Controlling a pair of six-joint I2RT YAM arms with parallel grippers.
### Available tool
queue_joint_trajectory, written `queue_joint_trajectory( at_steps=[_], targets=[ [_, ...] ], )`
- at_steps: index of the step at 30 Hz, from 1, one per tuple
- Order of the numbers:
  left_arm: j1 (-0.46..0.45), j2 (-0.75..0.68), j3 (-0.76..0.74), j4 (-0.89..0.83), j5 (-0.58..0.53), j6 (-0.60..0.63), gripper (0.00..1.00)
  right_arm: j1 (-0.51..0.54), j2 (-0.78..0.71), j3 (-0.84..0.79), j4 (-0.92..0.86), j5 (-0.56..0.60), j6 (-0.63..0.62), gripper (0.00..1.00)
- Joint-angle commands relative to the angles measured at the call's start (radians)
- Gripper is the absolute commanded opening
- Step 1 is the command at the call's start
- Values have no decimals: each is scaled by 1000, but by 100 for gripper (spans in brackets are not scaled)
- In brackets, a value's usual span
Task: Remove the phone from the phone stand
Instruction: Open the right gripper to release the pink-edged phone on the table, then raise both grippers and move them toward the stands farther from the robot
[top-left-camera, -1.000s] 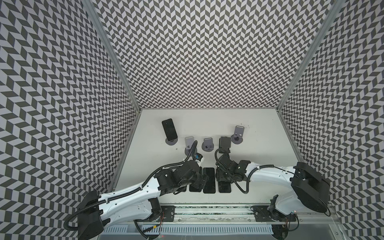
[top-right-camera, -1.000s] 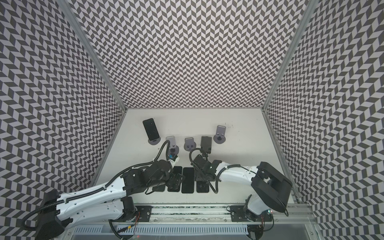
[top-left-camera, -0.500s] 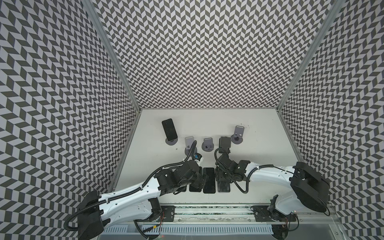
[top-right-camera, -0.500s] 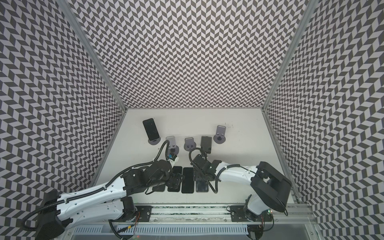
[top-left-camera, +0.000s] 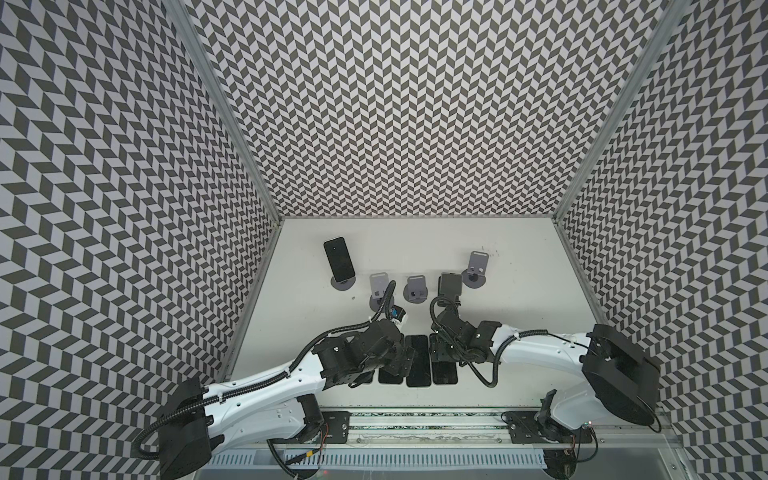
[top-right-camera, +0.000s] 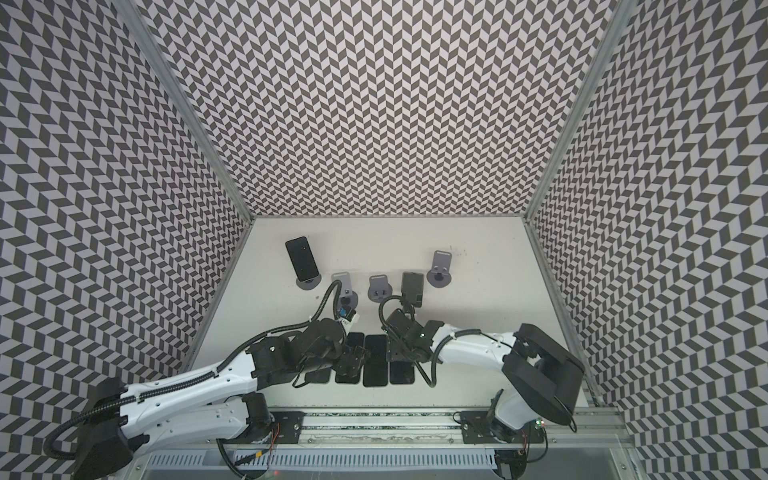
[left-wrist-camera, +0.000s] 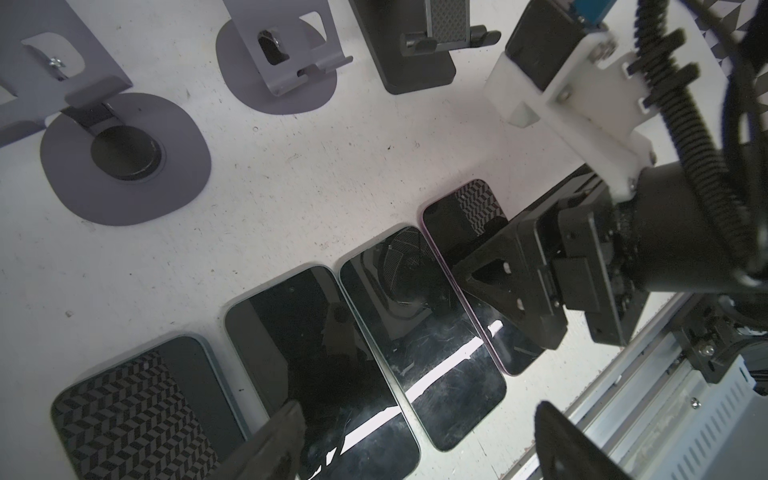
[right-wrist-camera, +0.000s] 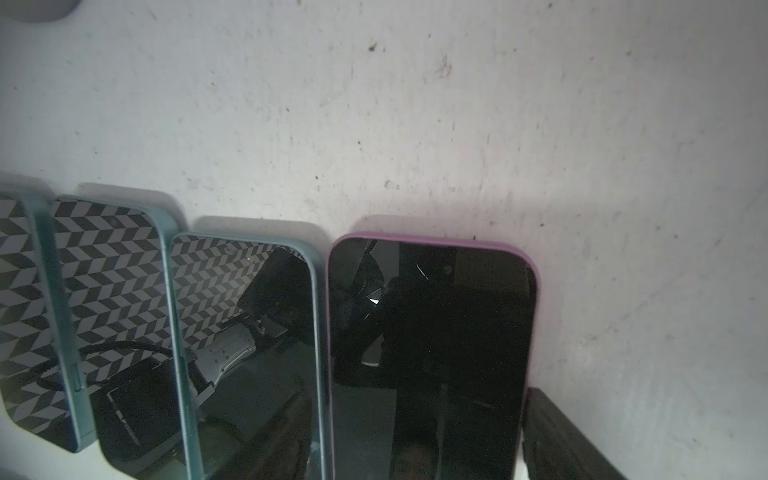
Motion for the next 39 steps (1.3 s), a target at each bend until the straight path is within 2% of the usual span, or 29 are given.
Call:
queue_joint_trajectory(
  at_steps=[1,21,39],
  targets=[
    [6,2,-2,20,6,11,87,3,22,-39,-34,-25,36,78],
    [32,-19,-15,36,29,33,87,3,-27,56,-144,58,44,91],
    [32,-89,-27,85,-1,-10,86,3,-216,111,-290,147,67,92]
  ],
)
